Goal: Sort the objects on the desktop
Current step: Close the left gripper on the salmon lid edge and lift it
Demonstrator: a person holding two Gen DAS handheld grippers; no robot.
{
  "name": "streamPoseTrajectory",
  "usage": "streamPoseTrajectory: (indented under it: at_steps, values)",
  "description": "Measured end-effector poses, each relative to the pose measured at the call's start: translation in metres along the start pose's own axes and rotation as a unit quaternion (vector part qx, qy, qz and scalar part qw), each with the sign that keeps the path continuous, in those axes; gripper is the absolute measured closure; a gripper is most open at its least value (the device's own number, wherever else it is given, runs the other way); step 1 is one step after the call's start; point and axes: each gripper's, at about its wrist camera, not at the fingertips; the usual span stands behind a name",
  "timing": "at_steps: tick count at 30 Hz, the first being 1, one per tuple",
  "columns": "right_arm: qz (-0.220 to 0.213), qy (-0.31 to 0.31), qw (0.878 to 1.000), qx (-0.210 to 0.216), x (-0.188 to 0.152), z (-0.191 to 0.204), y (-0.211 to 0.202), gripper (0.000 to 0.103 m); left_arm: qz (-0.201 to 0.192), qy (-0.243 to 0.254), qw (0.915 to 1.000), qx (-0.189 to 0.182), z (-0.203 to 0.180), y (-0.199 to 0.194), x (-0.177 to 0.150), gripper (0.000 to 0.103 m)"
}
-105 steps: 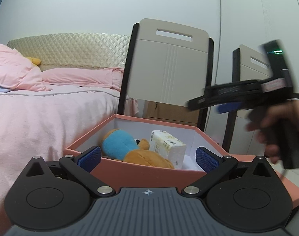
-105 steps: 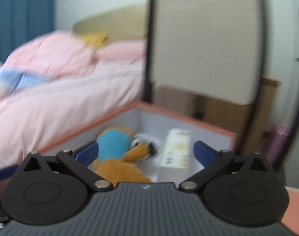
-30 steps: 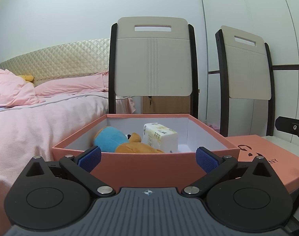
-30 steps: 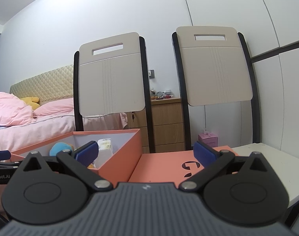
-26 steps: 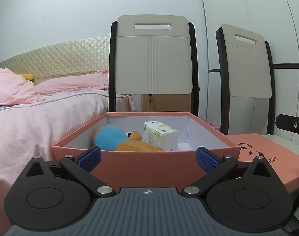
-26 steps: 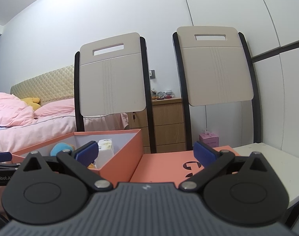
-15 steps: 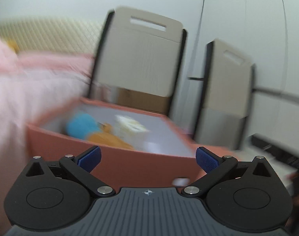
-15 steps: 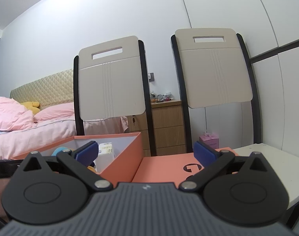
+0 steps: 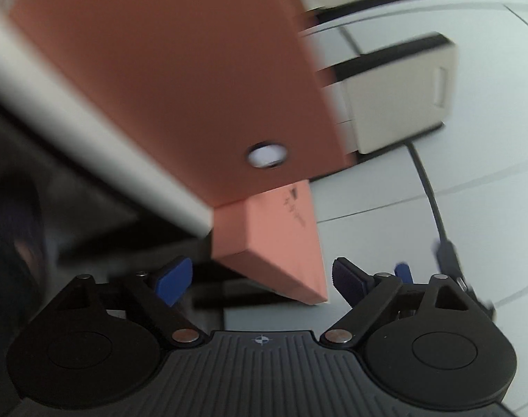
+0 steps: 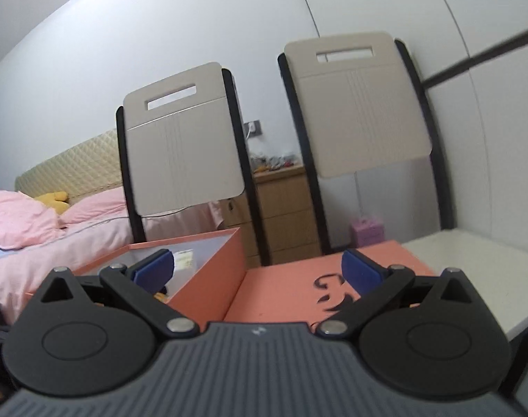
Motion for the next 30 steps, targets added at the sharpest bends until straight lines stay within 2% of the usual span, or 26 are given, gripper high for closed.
streamPoseTrajectory:
  at_steps: [3,6,11,14,15,23,30]
  values:
    - [0.011,0.005,1.000,0.005,-0.001,-0.002,-0.001,0.000,0.026,-0.043,0.9987,0.002,0.012,0.021,0.005,0.028]
    - [0.023,0.009,1.000,0.012,-0.001,-0.005,-0.001,0.000,0.039,-0.081,0.9959,-0.009,0.020,0.037,0.011,0.030]
    - [0.032,0.017,0.999,0.024,-0.001,-0.008,-0.004,0.000,0.060,-0.107,0.9923,-0.019,0.023,0.058,0.016,0.041]
    - [0.034,0.023,0.999,0.034,-0.001,-0.010,-0.006,0.000,0.067,-0.117,0.9901,-0.038,0.026,0.063,0.017,0.049]
    - [0.035,0.025,0.998,0.037,-0.001,-0.011,-0.006,0.000,0.068,-0.119,0.9895,-0.045,0.026,0.063,0.016,0.058]
    - [0.039,0.022,0.998,0.037,-0.001,-0.010,-0.005,0.000,0.065,-0.115,0.9897,-0.055,0.028,0.062,0.007,0.060]
    - [0.041,0.021,0.998,0.031,-0.003,-0.010,-0.003,0.000,0.066,-0.109,0.9899,-0.062,0.038,0.043,-0.025,0.061]
Point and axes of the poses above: each gripper's, at about its wrist camera, not at the fingertips, and y roughly the way its jaws point, z to its left, x to its top, and after that the axes turned 13 degrees about x, right-handed
